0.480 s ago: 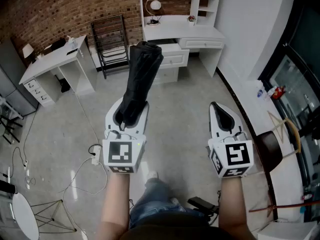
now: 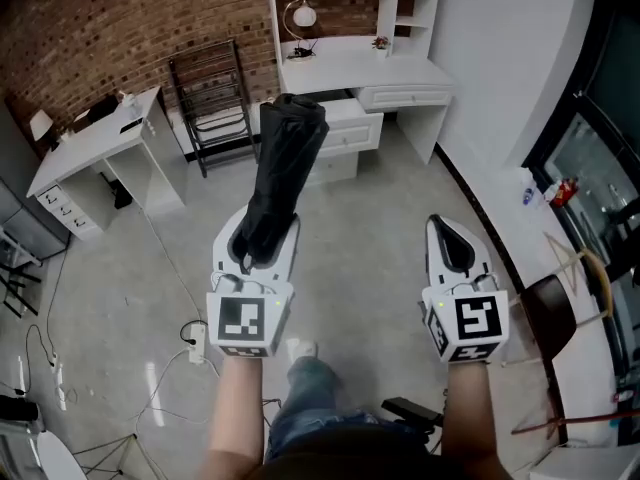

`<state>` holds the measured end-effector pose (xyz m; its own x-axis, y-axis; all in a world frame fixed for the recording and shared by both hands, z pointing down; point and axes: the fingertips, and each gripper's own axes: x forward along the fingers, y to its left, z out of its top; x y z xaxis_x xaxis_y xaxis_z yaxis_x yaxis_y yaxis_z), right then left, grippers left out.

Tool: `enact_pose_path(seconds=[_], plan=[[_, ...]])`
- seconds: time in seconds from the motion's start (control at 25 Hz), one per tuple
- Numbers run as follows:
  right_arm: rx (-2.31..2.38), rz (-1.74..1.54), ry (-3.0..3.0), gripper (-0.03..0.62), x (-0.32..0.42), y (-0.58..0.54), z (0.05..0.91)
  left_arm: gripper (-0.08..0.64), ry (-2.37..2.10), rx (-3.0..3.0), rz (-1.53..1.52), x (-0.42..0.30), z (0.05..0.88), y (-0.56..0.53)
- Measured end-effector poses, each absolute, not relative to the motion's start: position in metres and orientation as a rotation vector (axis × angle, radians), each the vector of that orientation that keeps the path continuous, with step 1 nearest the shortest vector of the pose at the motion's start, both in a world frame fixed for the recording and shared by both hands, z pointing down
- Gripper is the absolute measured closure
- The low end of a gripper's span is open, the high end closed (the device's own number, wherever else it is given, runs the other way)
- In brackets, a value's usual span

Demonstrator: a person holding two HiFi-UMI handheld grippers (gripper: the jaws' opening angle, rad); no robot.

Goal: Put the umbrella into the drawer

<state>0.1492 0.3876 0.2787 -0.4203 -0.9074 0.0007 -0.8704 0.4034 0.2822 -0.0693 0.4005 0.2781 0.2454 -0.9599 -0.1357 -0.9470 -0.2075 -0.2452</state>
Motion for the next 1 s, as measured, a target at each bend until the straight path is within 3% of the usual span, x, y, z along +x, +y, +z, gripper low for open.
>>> enact_pose_path(seconds=[0.44,1.0], plan=[[1.764,-0.315,-2.396,0.592,0.063,0.210,0.256,0.333,1.688,-2.313,-0.083,-0.175,0.250,0.204],[1.761,-0.279,-2.397,0.592,0.057,0.023,0.272,0.333,1.743,-2.361,-0.068,-0.187,0.279,0.024]])
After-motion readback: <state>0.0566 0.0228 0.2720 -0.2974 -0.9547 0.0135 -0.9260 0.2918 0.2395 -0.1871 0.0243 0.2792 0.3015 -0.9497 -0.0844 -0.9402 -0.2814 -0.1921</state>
